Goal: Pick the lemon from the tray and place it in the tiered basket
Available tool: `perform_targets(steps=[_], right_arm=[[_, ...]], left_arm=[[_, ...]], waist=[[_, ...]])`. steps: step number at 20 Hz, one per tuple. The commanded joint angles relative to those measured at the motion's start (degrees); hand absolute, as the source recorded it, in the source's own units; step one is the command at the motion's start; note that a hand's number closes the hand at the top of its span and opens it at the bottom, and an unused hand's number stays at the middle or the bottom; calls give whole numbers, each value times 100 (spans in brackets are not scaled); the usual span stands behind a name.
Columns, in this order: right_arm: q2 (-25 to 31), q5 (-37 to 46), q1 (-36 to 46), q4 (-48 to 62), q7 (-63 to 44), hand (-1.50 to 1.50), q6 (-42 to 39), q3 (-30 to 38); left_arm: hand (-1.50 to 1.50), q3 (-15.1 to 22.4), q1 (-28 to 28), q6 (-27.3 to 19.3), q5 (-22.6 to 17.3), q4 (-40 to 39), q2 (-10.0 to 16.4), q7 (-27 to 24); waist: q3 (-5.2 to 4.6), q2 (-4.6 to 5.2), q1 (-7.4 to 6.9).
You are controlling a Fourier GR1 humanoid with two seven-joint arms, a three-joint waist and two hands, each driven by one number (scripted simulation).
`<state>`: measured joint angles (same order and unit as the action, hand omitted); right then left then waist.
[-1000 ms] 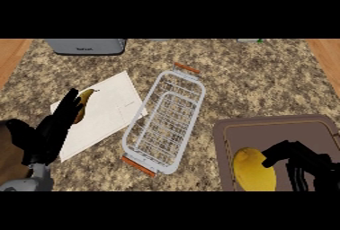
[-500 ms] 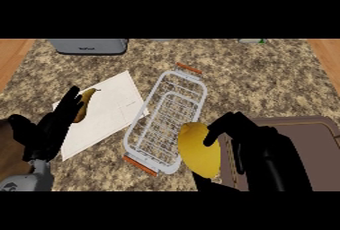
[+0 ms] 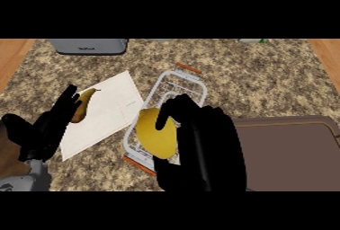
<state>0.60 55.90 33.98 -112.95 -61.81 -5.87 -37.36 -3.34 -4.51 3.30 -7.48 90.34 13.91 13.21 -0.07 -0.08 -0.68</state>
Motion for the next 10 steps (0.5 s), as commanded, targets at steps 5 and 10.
perform_targets(steps=[5, 10], right_arm=[[-58, 403, 148, 1428, 92, 150, 1098, -86], [-58, 271, 603, 1810, -172, 150, 1178, -25]], left_arm=[[0, 107, 175, 42, 203, -101, -175, -270], [0, -20, 26, 29, 98, 3, -192, 51]], waist=[[5, 17, 5], [6, 8, 10]])
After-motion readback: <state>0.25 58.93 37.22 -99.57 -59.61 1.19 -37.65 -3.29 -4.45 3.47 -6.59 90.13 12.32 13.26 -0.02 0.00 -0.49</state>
